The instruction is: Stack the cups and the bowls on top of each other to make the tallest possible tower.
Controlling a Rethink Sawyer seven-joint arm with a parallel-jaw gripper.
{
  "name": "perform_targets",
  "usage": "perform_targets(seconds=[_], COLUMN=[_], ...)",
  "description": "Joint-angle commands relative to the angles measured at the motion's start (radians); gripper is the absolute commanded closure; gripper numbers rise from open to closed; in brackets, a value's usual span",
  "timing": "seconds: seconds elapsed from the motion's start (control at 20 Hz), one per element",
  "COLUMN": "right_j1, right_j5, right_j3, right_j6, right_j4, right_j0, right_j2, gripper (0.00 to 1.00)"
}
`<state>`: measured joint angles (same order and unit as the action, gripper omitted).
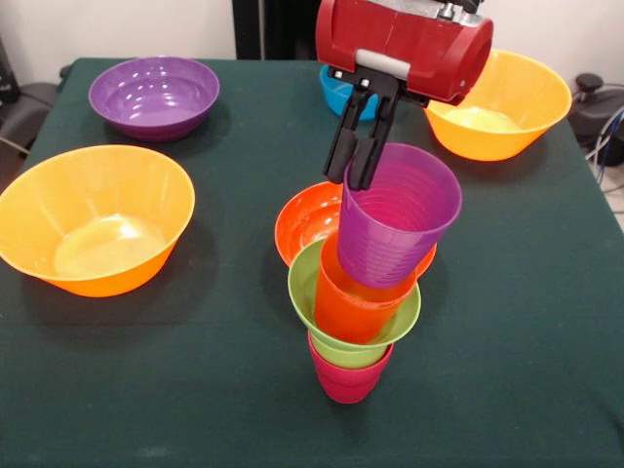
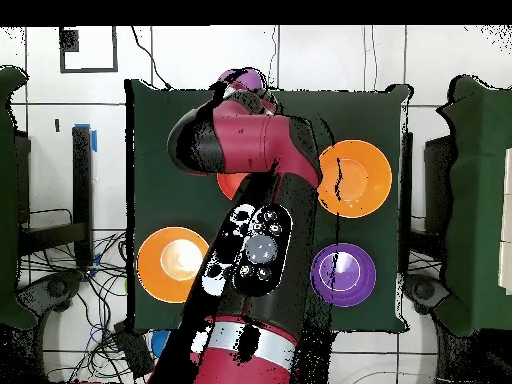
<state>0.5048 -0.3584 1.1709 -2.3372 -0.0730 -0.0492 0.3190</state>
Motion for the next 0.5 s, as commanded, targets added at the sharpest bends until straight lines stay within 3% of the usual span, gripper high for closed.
perform_targets(seconds=[0.05,0.5], right_j1=[-0.012,-0.027], right_j5=[0.050,0.055], right_j3=[0.097,0.077], right_j6=[-0.105,-0.112], right_j4=[-0.016,-0.006], right_j0=[-0.019,-0.023], right_j2=[-0.046,-0.036], gripper=[1.00,1.00])
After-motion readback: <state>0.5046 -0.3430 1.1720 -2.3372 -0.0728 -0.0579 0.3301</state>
